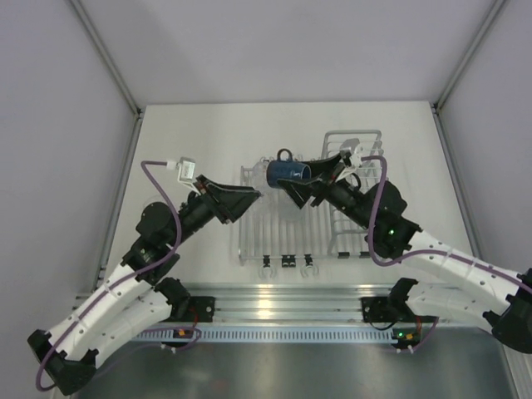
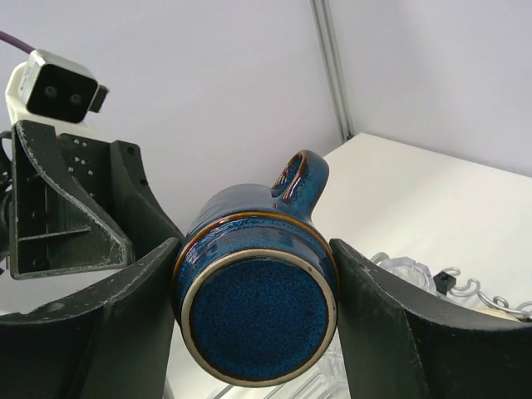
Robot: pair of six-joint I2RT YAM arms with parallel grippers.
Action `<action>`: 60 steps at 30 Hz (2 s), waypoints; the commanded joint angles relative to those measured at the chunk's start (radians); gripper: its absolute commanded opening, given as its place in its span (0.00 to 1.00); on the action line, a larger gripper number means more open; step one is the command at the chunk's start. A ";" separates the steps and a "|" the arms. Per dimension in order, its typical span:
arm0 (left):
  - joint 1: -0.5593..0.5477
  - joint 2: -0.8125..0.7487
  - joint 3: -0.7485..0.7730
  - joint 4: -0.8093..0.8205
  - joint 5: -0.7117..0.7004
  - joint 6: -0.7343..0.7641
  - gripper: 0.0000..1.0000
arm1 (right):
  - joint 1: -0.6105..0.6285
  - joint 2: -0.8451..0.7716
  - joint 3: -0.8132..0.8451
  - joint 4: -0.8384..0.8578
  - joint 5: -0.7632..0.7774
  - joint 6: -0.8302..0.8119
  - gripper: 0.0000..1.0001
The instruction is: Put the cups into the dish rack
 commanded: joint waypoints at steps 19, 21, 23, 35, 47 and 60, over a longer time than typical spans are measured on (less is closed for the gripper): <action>-0.004 -0.117 0.110 -0.432 -0.482 0.285 0.54 | -0.184 -0.086 0.014 -0.132 -0.067 -0.029 0.00; -0.004 -0.104 0.136 -0.485 -0.543 0.303 0.55 | -0.190 -0.088 0.013 -0.158 -0.063 -0.042 0.00; -0.005 -0.075 0.190 -0.548 -0.608 0.339 0.55 | -0.198 -0.083 0.013 -0.214 -0.053 -0.057 0.00; -0.004 0.038 0.261 -0.623 -0.852 0.524 0.57 | -0.134 -0.105 0.029 -0.477 0.126 -0.154 0.00; -0.002 0.031 0.215 -0.599 -0.889 0.587 0.59 | 0.169 0.071 0.199 -0.647 0.381 -0.230 0.00; -0.002 -0.011 0.195 -0.607 -0.901 0.587 0.61 | 0.291 0.296 0.275 -0.647 0.381 -0.201 0.00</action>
